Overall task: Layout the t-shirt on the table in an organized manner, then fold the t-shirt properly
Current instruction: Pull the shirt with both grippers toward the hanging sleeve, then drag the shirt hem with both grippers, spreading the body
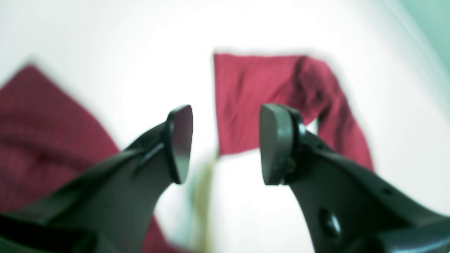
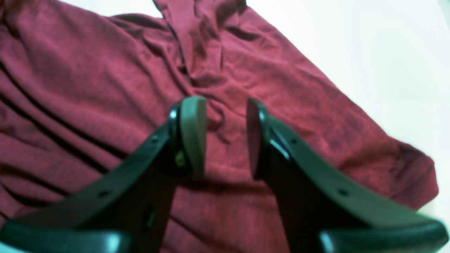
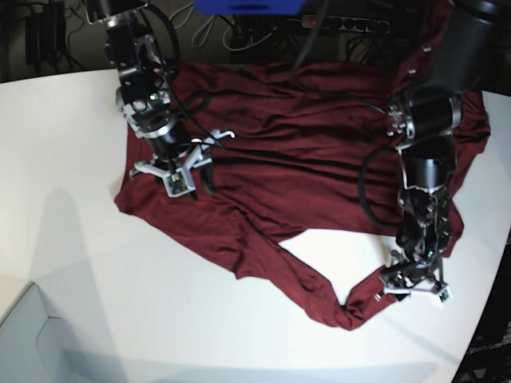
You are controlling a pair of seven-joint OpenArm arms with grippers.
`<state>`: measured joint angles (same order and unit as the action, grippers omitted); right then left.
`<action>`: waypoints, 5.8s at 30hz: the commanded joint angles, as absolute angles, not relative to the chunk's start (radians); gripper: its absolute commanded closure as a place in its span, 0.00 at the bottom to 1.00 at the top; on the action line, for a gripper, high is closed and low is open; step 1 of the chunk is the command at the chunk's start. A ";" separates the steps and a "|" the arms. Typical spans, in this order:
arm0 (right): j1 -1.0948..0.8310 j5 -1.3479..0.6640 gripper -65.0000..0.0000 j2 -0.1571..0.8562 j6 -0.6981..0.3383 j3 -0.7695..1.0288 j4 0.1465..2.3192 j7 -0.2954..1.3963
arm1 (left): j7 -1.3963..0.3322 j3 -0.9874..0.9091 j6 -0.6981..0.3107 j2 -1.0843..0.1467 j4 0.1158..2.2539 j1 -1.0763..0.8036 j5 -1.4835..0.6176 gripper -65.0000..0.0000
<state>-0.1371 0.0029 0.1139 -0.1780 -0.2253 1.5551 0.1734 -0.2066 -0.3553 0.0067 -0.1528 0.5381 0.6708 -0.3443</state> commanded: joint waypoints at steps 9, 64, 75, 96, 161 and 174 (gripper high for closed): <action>-0.128 -0.001 0.69 0.113 -0.177 -0.225 1.575 0.147 | 0.062 0.025 0.010 -0.165 0.346 0.730 -0.354 0.54; 0.228 -0.001 0.69 0.027 -0.177 -0.387 1.130 0.010 | -0.196 -0.262 0.007 -0.455 1.115 0.203 -0.596 0.55; 0.071 0.001 0.69 0.076 -0.177 -0.395 1.478 0.010 | -0.196 -0.223 0.008 -0.400 1.116 0.269 -0.596 0.55; -0.030 0.001 0.69 0.087 -0.177 -0.248 1.549 0.110 | 0.067 0.036 0.013 -0.124 0.229 0.840 -0.321 0.54; 0.576 -0.001 0.92 -0.157 -0.177 -0.582 0.361 -0.228 | -0.272 -0.147 0.013 -0.506 1.184 0.168 -0.731 0.55; 0.403 -0.004 0.97 -0.070 -0.174 -0.593 0.914 -0.219 | -0.272 -0.142 0.010 -0.380 1.198 0.203 -0.734 0.54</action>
